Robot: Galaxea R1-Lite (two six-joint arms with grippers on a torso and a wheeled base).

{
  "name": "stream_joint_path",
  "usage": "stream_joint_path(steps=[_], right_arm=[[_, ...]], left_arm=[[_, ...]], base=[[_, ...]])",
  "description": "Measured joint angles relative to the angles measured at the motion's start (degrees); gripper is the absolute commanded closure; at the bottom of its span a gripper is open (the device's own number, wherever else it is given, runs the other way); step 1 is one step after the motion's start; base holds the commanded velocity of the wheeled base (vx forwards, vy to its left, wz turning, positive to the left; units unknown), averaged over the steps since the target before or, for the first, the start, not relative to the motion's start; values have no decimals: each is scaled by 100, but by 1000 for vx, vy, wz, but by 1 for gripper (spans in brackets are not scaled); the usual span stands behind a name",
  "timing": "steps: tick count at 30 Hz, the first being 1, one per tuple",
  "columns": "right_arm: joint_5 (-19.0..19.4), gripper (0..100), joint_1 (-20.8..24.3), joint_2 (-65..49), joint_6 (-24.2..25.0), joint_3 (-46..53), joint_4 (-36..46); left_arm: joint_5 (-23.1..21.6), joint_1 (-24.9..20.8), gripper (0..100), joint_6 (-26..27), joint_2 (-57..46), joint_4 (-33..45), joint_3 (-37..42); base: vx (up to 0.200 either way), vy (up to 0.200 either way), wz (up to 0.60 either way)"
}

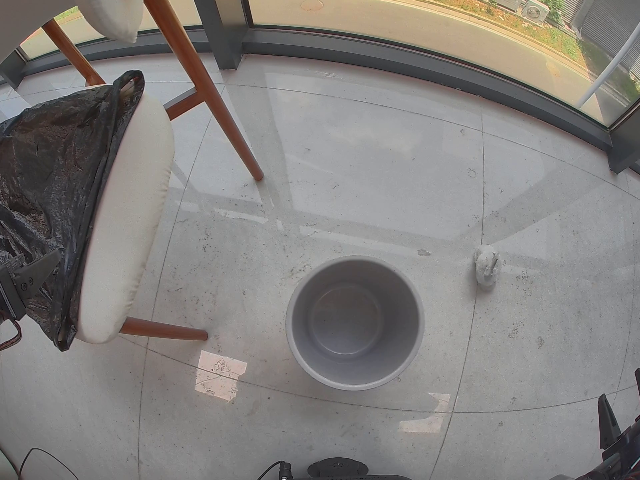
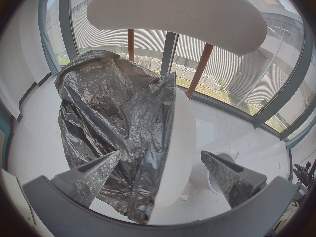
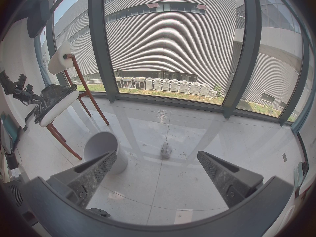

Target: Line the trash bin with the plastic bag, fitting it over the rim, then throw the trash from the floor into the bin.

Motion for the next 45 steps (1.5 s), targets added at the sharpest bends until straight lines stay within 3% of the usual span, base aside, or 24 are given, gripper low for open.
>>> stream_joint_path(steps=[5, 23, 29, 33, 37, 40, 45], right_arm=[[0, 0, -1, 0, -2, 0, 0], [0, 0, 2, 0, 0, -2, 0], [0, 0, -1, 0, -2, -2, 0], [0, 0, -1, 0, 0, -2, 0], [0, 0, -1, 0, 0, 0, 0], [0, 0, -1, 0, 0, 0, 0], [0, 0, -1, 0, -2, 0, 0]], left_arm=[[30, -127, 0, -16, -22, -107, -33], [167, -740, 0, -244, 52, -1076, -38], [165, -762, 0, -5, 262, -1156, -32], [255, -784, 0, 219, 668, -1768, -118], [596, -944, 0, 236, 1167, -2737, -179], [1106, -1302, 0, 85, 1481, -3018, -204], [2203, -2411, 0, -150, 1844, -3096, -297]], base=[[0, 200, 0], [0, 0, 0], [0, 0, 0], [0, 0, 0], [0, 0, 0], [0, 0, 0], [0, 0, 0]])
